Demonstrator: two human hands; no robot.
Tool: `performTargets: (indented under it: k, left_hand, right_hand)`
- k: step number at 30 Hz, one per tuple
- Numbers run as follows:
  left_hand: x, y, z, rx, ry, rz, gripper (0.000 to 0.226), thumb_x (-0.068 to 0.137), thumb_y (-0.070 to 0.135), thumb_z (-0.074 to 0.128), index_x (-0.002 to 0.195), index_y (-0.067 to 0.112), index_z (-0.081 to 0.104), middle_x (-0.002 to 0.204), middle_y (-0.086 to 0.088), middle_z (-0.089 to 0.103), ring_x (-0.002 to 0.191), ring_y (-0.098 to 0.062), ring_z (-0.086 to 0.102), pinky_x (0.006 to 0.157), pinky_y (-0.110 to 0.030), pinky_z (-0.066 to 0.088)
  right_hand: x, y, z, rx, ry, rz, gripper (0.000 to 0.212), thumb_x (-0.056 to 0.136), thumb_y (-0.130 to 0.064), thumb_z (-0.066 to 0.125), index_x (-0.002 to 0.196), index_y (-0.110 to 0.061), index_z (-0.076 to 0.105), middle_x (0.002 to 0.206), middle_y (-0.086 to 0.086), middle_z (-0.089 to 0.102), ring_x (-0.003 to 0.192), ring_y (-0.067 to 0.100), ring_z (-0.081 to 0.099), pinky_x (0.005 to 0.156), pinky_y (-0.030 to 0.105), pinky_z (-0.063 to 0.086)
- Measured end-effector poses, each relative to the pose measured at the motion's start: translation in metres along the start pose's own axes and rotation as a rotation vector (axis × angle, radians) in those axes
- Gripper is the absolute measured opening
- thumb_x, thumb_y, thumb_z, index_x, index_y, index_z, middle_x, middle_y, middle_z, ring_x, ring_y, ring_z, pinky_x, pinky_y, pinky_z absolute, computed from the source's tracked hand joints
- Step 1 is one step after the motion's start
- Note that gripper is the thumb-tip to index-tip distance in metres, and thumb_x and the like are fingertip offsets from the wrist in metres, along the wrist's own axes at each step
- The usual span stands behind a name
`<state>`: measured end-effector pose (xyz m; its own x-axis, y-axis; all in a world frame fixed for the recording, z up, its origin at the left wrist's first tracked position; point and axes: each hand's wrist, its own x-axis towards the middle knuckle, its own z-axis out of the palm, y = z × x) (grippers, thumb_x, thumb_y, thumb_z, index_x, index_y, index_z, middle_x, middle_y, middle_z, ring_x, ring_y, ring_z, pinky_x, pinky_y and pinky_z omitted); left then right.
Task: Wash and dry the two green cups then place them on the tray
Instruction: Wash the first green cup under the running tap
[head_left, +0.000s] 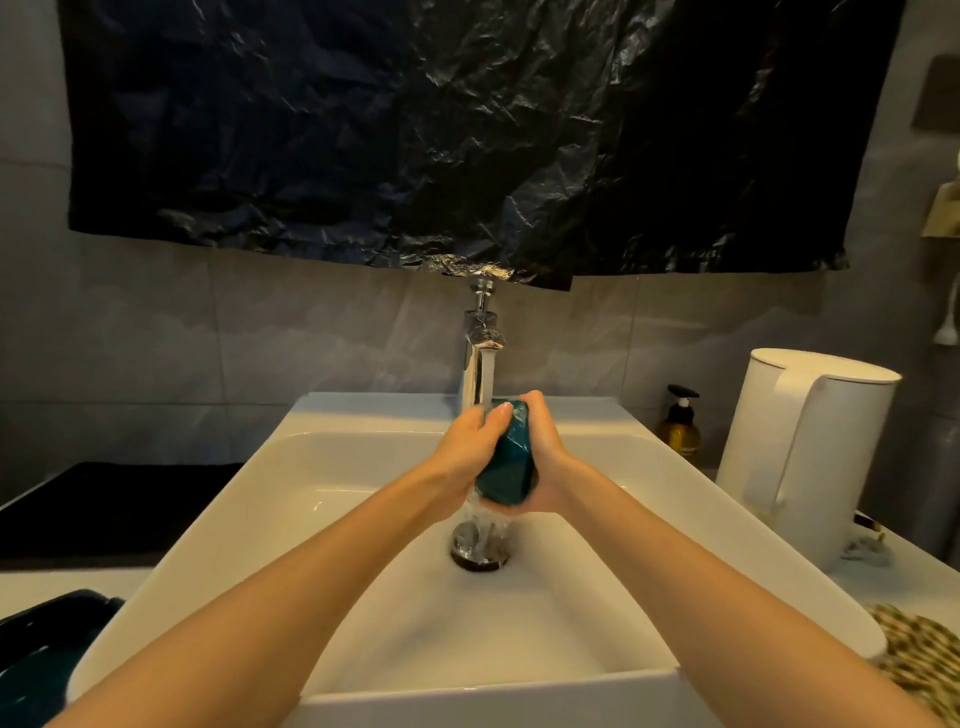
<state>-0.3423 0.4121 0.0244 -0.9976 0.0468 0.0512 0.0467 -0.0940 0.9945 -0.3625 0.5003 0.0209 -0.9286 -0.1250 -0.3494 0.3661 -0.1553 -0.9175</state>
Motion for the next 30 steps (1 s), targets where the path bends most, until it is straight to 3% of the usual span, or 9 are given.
performTargets:
  k: [5, 10, 12, 14, 19, 22, 26, 28, 30]
  left_hand:
    - [0.000, 0.010, 0.001, -0.126, 0.075, -0.116, 0.031, 0.098, 0.035, 0.045, 0.114, 0.010, 0.056, 0.110, -0.014, 0.062, 0.100, -0.026, 0.060, 0.089, -0.039, 0.051]
    - [-0.003, 0.014, -0.005, -0.282, 0.041, -0.207, 0.036, 0.096, 0.046, 0.042, 0.104, 0.015, 0.060, 0.100, -0.010, 0.063, 0.090, -0.023, 0.061, 0.073, -0.035, 0.052]
    - [-0.002, 0.012, -0.004, -0.238, 0.053, -0.162, 0.034, 0.098, 0.041, 0.042, 0.106, 0.013, 0.059, 0.101, -0.011, 0.063, 0.088, -0.022, 0.061, 0.068, -0.032, 0.051]
    - [0.000, 0.010, -0.003, -0.137, 0.013, -0.120, 0.034, 0.098, 0.034, 0.045, 0.116, 0.007, 0.056, 0.110, -0.014, 0.062, 0.097, -0.025, 0.061, 0.074, -0.033, 0.052]
    - [-0.002, 0.007, -0.007, 0.082, -0.129, 0.029, 0.027, 0.094, 0.022, 0.054, 0.114, 0.004, 0.058, 0.109, -0.017, 0.065, 0.101, -0.026, 0.063, 0.082, -0.034, 0.055]
    - [-0.001, 0.004, -0.006, 0.189, -0.069, 0.081, 0.026, 0.093, 0.026, 0.057, 0.112, 0.009, 0.058, 0.108, -0.013, 0.065, 0.102, -0.026, 0.062, 0.085, -0.035, 0.055]
    - [0.003, 0.004, -0.004, 0.174, 0.053, 0.015, 0.036, 0.095, 0.039, 0.049, 0.114, 0.009, 0.055, 0.109, -0.012, 0.063, 0.103, -0.025, 0.060, 0.085, -0.034, 0.052]
    - [0.001, 0.005, -0.005, 0.172, 0.090, 0.010, 0.034, 0.095, 0.042, 0.048, 0.107, 0.011, 0.055, 0.103, -0.009, 0.063, 0.099, -0.024, 0.060, 0.084, -0.033, 0.052]
    - [0.001, 0.005, -0.008, 0.178, 0.058, 0.049, 0.028, 0.093, 0.039, 0.053, 0.101, 0.012, 0.057, 0.098, -0.009, 0.065, 0.098, -0.024, 0.062, 0.083, -0.033, 0.052]
  right_hand:
    - [0.000, 0.001, 0.005, -0.110, 0.110, -0.143, 0.053, 0.084, -0.064, 0.041, 0.118, -0.023, 0.050, 0.110, 0.014, 0.060, 0.091, 0.025, 0.059, 0.063, 0.035, 0.052]
    - [0.003, 0.003, 0.012, -0.243, 0.103, -0.330, 0.045, 0.088, -0.056, 0.043, 0.118, -0.022, 0.044, 0.112, 0.012, 0.057, 0.098, 0.027, 0.059, 0.085, 0.047, 0.054]
    - [-0.001, 0.001, 0.011, -0.188, 0.101, -0.245, 0.051, 0.086, -0.058, 0.043, 0.118, -0.019, 0.048, 0.112, 0.016, 0.059, 0.093, 0.026, 0.060, 0.081, 0.045, 0.055]
    - [-0.008, -0.003, 0.008, -0.076, 0.061, -0.085, 0.058, 0.084, -0.064, 0.042, 0.114, -0.016, 0.055, 0.108, 0.017, 0.063, 0.088, 0.027, 0.061, 0.073, 0.040, 0.054]
    - [-0.018, -0.010, -0.011, 0.163, 0.015, 0.092, 0.063, 0.083, -0.069, 0.046, 0.091, -0.009, 0.060, 0.089, 0.014, 0.063, 0.082, 0.029, 0.057, 0.082, 0.042, 0.049]
    - [-0.015, -0.006, -0.008, 0.171, -0.020, 0.130, 0.063, 0.080, -0.068, 0.049, 0.095, -0.009, 0.061, 0.090, 0.015, 0.063, 0.084, 0.029, 0.058, 0.072, 0.042, 0.052]
    - [-0.007, -0.001, 0.006, 0.000, 0.059, 0.035, 0.067, 0.081, -0.073, 0.044, 0.118, -0.018, 0.055, 0.109, 0.015, 0.062, 0.094, 0.028, 0.060, 0.061, 0.037, 0.054]
    - [-0.008, 0.000, 0.011, -0.012, 0.055, 0.023, 0.064, 0.083, -0.072, 0.043, 0.117, -0.019, 0.056, 0.110, 0.014, 0.062, 0.096, 0.027, 0.059, 0.065, 0.038, 0.053]
    - [-0.014, -0.002, 0.009, 0.020, 0.007, 0.039, 0.058, 0.082, -0.066, 0.046, 0.103, -0.015, 0.061, 0.097, 0.013, 0.063, 0.090, 0.025, 0.059, 0.069, 0.038, 0.052]
